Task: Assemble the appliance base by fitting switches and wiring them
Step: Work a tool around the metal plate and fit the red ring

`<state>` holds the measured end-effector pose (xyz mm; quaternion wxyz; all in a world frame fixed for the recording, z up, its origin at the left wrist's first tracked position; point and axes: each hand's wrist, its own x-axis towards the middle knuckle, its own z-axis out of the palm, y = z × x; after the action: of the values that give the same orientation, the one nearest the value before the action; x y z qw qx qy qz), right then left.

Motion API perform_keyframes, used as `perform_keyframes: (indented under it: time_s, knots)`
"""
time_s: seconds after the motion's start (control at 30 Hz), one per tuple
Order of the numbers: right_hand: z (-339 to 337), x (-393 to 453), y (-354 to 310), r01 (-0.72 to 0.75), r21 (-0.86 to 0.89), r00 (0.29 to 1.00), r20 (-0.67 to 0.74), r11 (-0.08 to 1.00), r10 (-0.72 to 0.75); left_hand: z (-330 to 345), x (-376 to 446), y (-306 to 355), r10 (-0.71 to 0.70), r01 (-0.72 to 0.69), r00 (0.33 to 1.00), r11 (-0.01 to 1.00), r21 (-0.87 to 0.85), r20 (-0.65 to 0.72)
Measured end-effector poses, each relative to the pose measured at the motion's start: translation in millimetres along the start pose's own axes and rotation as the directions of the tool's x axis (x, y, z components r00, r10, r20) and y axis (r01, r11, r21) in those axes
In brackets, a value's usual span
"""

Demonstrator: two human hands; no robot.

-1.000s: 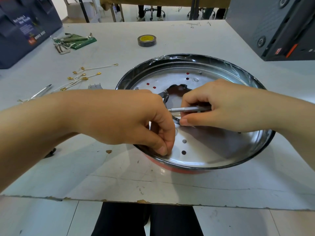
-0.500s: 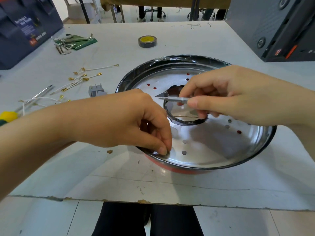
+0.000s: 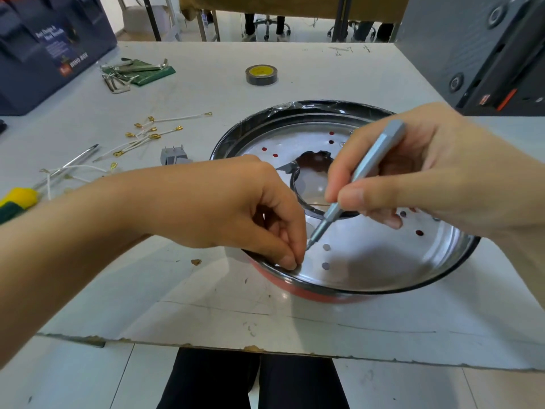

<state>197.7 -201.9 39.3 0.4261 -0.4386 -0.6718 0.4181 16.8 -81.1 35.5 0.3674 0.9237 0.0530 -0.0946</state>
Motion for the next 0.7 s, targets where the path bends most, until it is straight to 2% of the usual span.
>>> perform_keyframes:
  time_s: [0.37,0.7]
  knots:
    - [8.2,2.7,0.0,-0.089,-0.076,0.994,0.056,0.993,0.094,0.2,0.1,-0.4,0.035,-0.034,0.999,0.999,0.029,-0.014]
    - [11.5,2.6,-3.5,-0.074,-0.181,0.994,0.065,0.981,0.088,-1.6,2.2,0.5,0.024,-0.024,1.000,0.999,0.022,0.009]
